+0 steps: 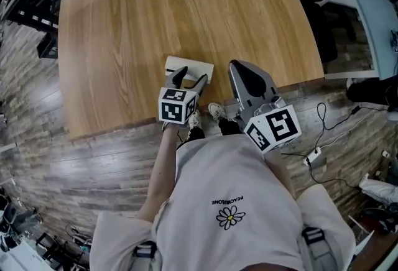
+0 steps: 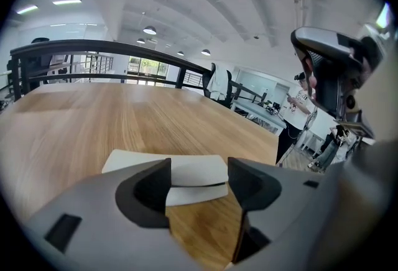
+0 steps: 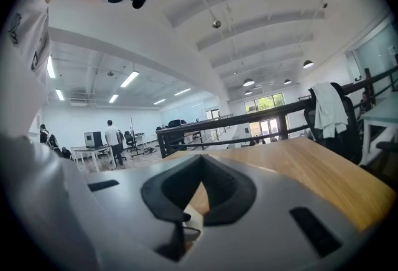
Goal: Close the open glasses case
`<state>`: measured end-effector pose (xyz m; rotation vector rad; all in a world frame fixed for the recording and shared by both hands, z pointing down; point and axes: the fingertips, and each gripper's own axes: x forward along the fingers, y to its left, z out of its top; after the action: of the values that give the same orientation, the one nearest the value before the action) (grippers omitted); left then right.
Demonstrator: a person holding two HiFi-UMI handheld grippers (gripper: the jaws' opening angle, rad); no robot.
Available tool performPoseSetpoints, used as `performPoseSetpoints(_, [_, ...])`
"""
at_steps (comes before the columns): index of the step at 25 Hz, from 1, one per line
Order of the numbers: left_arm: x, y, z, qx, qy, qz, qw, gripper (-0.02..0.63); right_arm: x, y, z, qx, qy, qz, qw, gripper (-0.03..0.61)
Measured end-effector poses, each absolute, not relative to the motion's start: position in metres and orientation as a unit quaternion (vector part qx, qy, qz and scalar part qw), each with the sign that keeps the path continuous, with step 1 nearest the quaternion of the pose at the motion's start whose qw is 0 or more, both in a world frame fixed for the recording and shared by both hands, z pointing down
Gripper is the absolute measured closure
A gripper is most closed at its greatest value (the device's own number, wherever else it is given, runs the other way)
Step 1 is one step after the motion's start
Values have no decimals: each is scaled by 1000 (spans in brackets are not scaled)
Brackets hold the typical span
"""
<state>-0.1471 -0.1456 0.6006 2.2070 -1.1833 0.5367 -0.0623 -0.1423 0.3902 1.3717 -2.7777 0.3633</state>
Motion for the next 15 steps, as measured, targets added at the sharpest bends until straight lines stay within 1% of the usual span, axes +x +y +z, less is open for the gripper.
performPoseSetpoints(4, [-150,-138,610,818,-447,202,301,325,-64,-141,388,434,-893,121,7,571])
performPoseSetpoints(8, [-153,-137,617,809,-454,180,328,325,-59,-141,390,437,-891,121,10,571])
performPoseSetpoints(15, [-153,-138,617,808,-456,183,325,325,-54,-140,390,443,-888,124,8,571])
